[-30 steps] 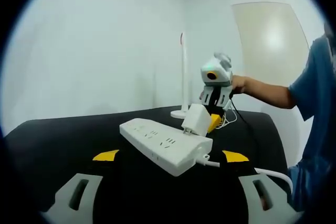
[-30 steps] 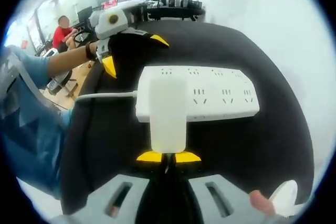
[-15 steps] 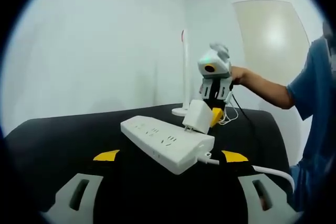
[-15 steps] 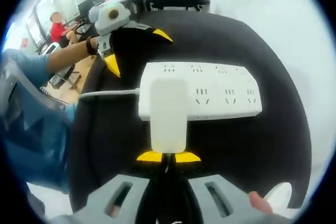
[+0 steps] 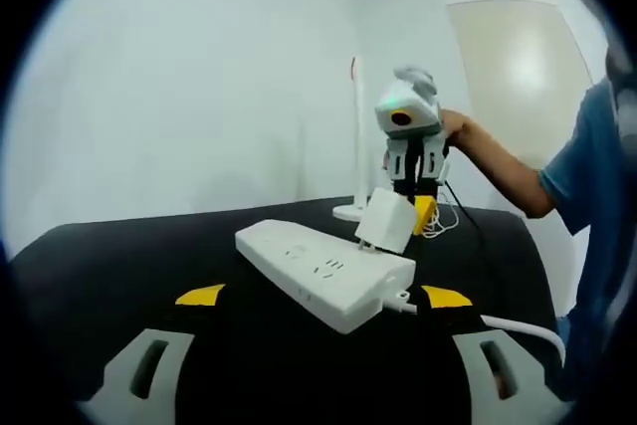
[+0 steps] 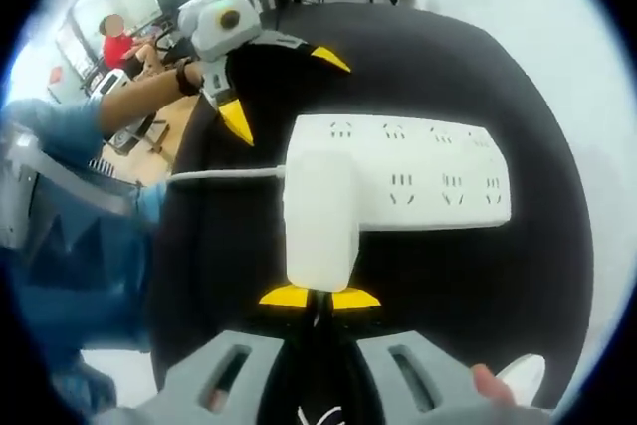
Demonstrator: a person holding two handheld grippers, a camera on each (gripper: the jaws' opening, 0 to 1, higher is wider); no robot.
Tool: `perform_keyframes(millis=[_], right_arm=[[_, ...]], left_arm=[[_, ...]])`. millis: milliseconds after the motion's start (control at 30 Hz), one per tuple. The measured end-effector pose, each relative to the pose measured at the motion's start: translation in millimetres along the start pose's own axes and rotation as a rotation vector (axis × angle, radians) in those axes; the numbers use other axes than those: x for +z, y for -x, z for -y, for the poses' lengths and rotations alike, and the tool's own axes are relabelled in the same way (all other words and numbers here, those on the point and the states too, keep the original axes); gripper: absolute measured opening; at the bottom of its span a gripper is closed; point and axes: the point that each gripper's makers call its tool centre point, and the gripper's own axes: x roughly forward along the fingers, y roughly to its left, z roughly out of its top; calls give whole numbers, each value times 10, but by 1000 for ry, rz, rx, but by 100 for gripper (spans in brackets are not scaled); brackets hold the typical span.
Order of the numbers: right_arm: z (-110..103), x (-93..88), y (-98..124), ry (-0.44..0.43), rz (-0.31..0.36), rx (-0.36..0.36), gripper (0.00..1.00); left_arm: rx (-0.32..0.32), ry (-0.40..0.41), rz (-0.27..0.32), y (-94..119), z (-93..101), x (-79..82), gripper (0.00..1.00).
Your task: Insert the desk lamp plug into the socket, turn on the power strip switch, turn on the lamp switch, then turn off the lamp switch, turn off the power strip switch, and remove the plug from the socket.
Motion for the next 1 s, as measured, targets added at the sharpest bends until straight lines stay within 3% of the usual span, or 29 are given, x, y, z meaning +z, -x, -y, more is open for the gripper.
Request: perform_keyframes(millis=[200,433,867,1000], right_arm=[[80,-7,11,-40,9,49,7],[22,19,20,-95,11,136,7],[23,48,42,-108,78,166,7],[32,32,21,-122,100,189,7]], left_arm=[[1,-1,-4,-23,-12,-21,73],[16,-3,-8,-18,-39,-37,73],[28,-10,-18,-9,-56,-58,73],[29,-10,9,15,-58,3,73]])
